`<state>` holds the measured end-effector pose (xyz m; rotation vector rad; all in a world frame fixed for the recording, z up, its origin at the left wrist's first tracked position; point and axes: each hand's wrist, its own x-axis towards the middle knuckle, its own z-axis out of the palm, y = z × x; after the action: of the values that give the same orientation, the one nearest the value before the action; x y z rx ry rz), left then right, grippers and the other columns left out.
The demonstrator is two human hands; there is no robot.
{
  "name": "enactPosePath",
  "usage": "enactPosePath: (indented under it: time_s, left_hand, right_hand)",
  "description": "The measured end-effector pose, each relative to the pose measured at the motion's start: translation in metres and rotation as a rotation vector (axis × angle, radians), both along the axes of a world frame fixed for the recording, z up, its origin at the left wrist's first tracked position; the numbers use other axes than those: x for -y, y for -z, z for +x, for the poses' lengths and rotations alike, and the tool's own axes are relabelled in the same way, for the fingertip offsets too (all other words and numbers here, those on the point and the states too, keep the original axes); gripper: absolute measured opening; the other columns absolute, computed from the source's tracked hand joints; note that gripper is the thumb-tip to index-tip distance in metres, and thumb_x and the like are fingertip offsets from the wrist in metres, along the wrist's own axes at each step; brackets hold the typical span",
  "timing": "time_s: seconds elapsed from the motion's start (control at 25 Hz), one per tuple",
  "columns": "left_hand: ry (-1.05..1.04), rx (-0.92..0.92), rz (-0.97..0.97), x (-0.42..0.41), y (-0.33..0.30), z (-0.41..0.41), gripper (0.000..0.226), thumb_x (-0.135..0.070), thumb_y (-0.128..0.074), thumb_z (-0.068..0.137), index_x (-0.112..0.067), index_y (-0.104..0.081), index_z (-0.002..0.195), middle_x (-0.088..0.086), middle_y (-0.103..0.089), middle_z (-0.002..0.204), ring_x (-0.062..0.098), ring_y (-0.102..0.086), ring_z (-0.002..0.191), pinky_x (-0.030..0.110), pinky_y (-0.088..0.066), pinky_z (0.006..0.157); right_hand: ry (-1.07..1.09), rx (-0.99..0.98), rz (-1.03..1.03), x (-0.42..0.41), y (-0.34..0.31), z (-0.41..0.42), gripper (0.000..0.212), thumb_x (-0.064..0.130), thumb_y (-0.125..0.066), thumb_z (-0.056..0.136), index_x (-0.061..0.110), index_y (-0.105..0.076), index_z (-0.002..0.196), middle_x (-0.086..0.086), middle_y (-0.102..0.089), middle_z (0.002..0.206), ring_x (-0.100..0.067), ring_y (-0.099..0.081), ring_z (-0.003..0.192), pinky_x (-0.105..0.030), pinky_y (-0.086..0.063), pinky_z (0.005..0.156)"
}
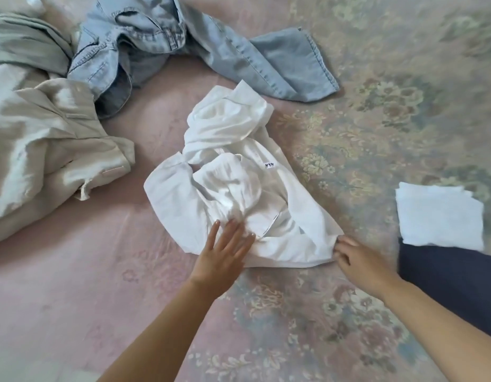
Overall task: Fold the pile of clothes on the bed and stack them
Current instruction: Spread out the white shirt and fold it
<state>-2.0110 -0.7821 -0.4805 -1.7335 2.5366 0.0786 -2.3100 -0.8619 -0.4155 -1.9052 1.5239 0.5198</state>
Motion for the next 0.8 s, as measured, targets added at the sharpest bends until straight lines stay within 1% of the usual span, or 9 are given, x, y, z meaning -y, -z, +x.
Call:
enactPosePath:
  time_s: [0.08,0.12,0.24,0.28,0.36,0.44,0.6,0.68,0.8]
  left_hand:
    - [0.028,-0.033,-0.02,-0.009,0.003,0.004,0.056,-0.037,-0.044,0.086,-0.012,-0.047,0.136,0.017,-0.049,0.14,0.035,-0.032,0.136,0.056,-0.022,0.108]
    - [0.038,-0.046,-0.026,-0.013,0.002,0.007,0.054,-0.035,-0.039,0.088,-0.013,-0.045,0.137,0.016,-0.047,0.142,0.034,-0.029,0.137,0.056,-0.023,0.108]
    - [0.039,-0.103,-0.063,-0.015,-0.003,0.013,0.051,-0.031,-0.037,0.092,-0.014,-0.044,0.139,0.014,-0.042,0.147,0.032,-0.027,0.14,0.054,-0.025,0.108]
    - [0.027,-0.117,-0.071,-0.014,-0.004,0.014,0.051,-0.03,-0.038,0.092,-0.014,-0.043,0.14,0.014,-0.041,0.147,0.032,-0.027,0.14,0.054,-0.025,0.108]
    - [0.007,-0.133,-0.085,-0.009,-0.006,0.018,0.052,-0.03,-0.038,0.093,-0.015,-0.039,0.143,0.014,-0.039,0.149,0.031,-0.027,0.141,0.053,-0.025,0.109]
    - [-0.005,-0.151,-0.088,-0.009,-0.007,0.019,0.052,-0.03,-0.037,0.094,-0.015,-0.036,0.144,0.014,-0.037,0.15,0.031,-0.027,0.141,0.052,-0.025,0.109]
    - [-0.052,-0.177,-0.133,-0.009,-0.015,0.022,0.053,-0.025,-0.037,0.094,-0.015,-0.034,0.146,0.015,-0.037,0.15,0.031,-0.032,0.139,0.05,-0.024,0.111]
    - [-0.099,-0.191,-0.171,-0.002,-0.024,0.028,0.054,-0.024,-0.037,0.093,-0.014,-0.032,0.146,0.015,-0.039,0.148,0.031,-0.036,0.138,0.049,-0.025,0.111]
    - [-0.188,-0.213,-0.234,0.015,-0.054,0.034,0.052,-0.026,-0.036,0.093,-0.013,-0.033,0.143,0.017,-0.044,0.144,0.033,-0.043,0.133,0.049,-0.026,0.109]
  right_hand:
    - [0.04,0.099,-0.214,0.01,-0.004,0.03,0.023,0.019,-0.043,0.098,0.012,-0.061,0.11,0.002,-0.052,0.121,-0.024,-0.059,0.089,-0.037,-0.048,0.071]
    - [0.048,0.157,-0.301,0.016,-0.005,0.047,0.021,0.016,-0.046,0.097,0.009,-0.062,0.11,-0.002,-0.053,0.119,-0.028,-0.06,0.086,-0.037,-0.048,0.067]
    - [-0.07,0.275,-0.468,0.036,-0.003,0.093,0.025,0.009,-0.06,0.087,0.001,-0.063,0.11,-0.016,-0.059,0.112,-0.037,-0.063,0.085,-0.041,-0.052,0.064]
    - [-0.146,0.261,-0.473,0.043,0.001,0.106,0.032,0.012,-0.063,0.084,0.0,-0.062,0.114,-0.017,-0.059,0.114,-0.039,-0.061,0.092,-0.044,-0.052,0.07]
    - [-0.209,0.18,-0.392,0.059,0.003,0.132,0.043,0.022,-0.065,0.088,0.006,-0.055,0.127,-0.013,-0.051,0.13,-0.037,-0.05,0.113,-0.044,-0.044,0.089]
    - [-0.117,0.132,-0.369,0.076,0.003,0.15,0.041,0.03,-0.061,0.09,0.012,-0.055,0.128,-0.005,-0.046,0.134,-0.029,-0.038,0.123,-0.038,-0.036,0.096]
    - [0.04,0.226,-0.389,0.095,-0.006,0.161,0.016,0.023,-0.065,0.088,0.011,-0.07,0.098,-0.003,-0.051,0.121,-0.025,-0.036,0.118,-0.03,-0.033,0.094]
    - [0.114,0.329,-0.304,0.099,-0.021,0.16,0.013,0.021,-0.067,0.087,0.01,-0.07,0.093,-0.003,-0.053,0.114,-0.022,-0.039,0.114,-0.024,-0.031,0.091]
    - [0.258,0.549,-0.206,0.112,-0.073,0.164,0.01,0.015,-0.07,0.085,0.006,-0.07,0.089,-0.001,-0.05,0.103,-0.014,-0.047,0.105,-0.018,-0.034,0.087]
